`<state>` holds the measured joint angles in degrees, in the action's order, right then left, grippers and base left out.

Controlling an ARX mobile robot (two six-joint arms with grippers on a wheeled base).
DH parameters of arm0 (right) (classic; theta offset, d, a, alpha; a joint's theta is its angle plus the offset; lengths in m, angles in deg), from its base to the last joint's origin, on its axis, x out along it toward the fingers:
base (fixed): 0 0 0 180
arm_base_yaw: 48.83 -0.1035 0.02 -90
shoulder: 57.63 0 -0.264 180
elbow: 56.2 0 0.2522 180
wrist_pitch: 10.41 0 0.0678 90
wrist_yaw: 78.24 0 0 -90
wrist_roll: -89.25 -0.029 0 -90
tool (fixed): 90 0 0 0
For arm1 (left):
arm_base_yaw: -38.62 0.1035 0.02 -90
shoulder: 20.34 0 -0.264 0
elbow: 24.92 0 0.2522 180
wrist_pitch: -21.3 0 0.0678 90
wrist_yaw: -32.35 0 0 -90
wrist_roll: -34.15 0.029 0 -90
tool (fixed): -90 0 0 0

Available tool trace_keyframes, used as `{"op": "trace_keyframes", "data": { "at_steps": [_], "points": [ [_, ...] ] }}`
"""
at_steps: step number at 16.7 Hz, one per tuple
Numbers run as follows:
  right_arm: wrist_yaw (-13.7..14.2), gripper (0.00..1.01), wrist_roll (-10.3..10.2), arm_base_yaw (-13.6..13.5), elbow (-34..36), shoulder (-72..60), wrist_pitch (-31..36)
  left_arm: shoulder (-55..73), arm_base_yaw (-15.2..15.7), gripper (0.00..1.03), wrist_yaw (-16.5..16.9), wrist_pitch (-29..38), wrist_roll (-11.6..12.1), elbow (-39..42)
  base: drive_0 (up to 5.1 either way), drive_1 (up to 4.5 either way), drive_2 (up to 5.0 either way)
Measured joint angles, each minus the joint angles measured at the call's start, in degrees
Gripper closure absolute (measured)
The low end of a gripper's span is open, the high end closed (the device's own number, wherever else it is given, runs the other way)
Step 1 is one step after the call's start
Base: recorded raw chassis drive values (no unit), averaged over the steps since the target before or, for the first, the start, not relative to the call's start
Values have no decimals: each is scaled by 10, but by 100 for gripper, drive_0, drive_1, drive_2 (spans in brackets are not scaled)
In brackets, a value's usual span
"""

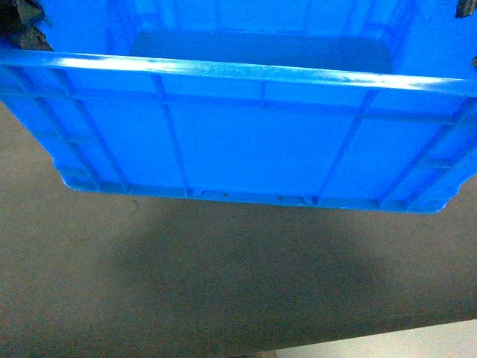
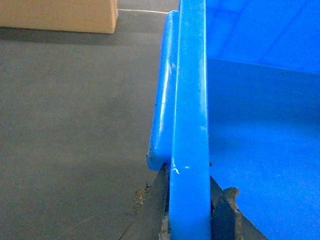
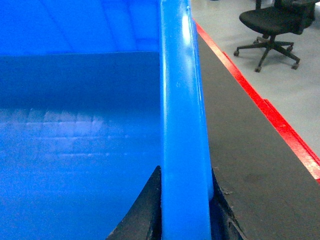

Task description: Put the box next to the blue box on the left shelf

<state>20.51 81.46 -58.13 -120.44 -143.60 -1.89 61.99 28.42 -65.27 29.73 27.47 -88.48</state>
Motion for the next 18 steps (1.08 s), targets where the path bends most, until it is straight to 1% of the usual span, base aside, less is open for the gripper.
{"op": "trace_keyframes", "data": {
  "at_steps": [3,18],
  "points": [
    [0,81,0,0,0,0,-2,0,0,94,0,0,0,0,0,0,0],
    [0,81,2,0,0,0,0,0,0,94,0,0,0,0,-168,-168,-168]
  ]
}}
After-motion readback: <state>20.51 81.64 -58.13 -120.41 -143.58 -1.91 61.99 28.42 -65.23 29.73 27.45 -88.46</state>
